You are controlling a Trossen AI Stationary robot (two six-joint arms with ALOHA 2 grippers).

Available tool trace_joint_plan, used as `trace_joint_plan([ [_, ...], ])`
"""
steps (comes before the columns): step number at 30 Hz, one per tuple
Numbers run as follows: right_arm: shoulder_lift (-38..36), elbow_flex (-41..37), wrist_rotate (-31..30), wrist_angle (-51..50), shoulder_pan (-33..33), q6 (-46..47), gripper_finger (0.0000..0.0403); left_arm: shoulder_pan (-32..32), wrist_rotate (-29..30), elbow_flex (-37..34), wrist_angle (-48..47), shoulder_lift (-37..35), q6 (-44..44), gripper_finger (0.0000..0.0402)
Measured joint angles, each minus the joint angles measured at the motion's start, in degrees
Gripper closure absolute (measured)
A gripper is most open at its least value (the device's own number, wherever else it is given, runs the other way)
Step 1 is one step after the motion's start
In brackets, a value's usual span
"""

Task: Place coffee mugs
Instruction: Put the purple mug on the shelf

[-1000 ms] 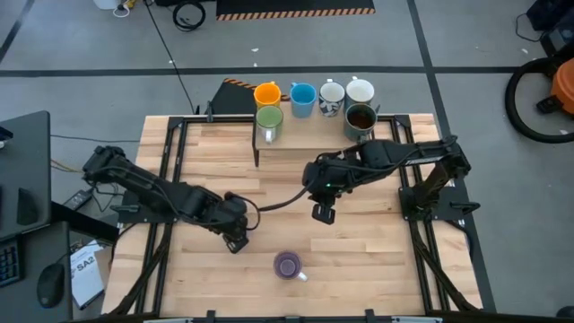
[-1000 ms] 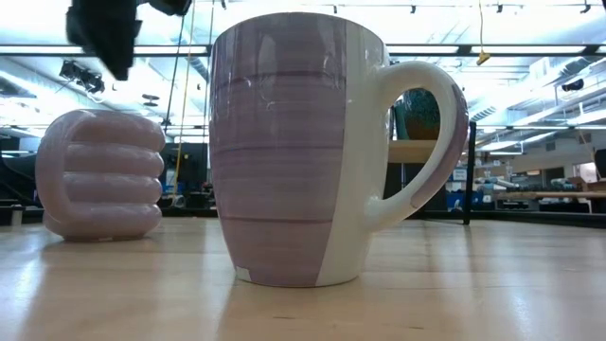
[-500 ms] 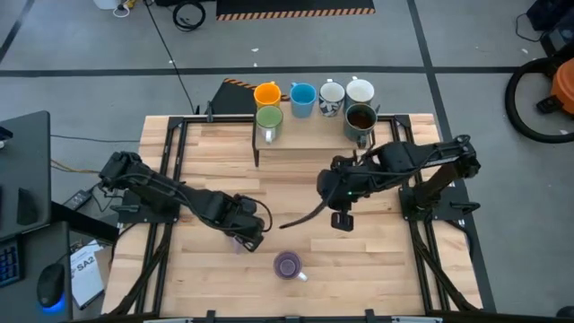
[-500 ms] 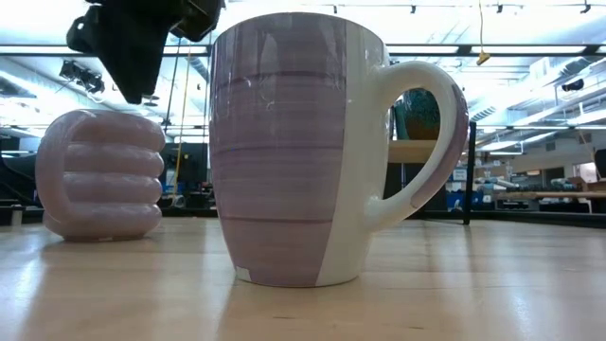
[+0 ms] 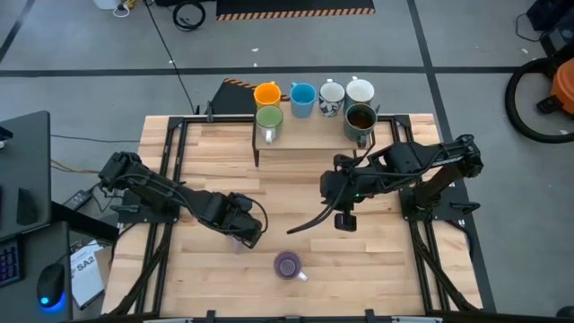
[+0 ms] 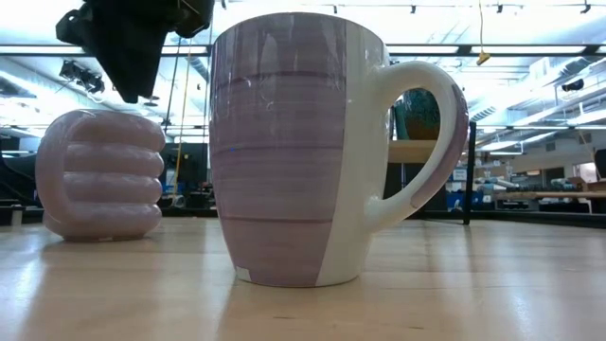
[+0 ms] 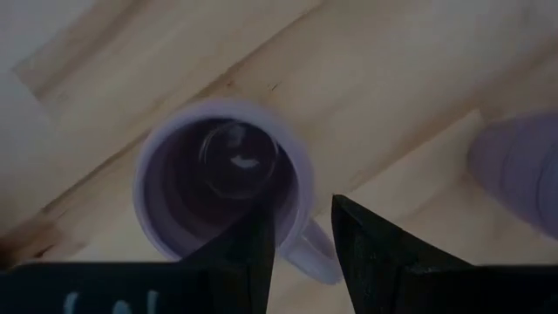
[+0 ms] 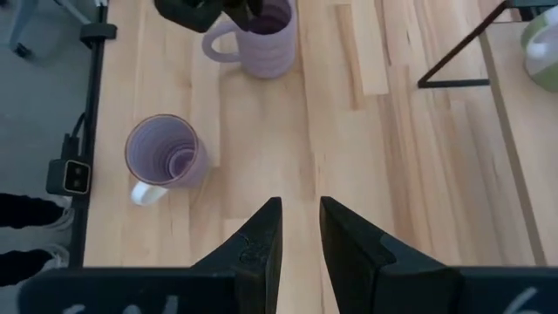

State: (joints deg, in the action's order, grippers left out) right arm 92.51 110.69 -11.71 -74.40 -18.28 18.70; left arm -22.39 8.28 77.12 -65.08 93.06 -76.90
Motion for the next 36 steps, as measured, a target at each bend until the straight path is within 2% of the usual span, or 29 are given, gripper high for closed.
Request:
trace_joint_plan([
  [6, 0.02, 0.00, 0.86, 0.97, -0.12, -0.92, 0.0317, 0.04, 1.48, -0.43, 0.99, 0.62, 1.38, 0.0281],
  [18, 0.04, 0.00, 1.45, 2.81, -0.13, -1.94, 0.0317, 0.04, -1.31, -0.63, 1.42, 5.88, 3.00, 0.0281],
  [24, 0.05, 0.00, 1.45, 3.53, -0.13, -1.99, 0.0317, 0.04, -4.46, -0.63, 2.18, 8.33, 6.78, 0.0281],
  [36, 0.07, 0.00, 1.74, 4.10, -0.13, -2.38, 0.0317, 0.41, -4.73, -0.66, 4.08, 9.86, 15.06, 0.0281],
])
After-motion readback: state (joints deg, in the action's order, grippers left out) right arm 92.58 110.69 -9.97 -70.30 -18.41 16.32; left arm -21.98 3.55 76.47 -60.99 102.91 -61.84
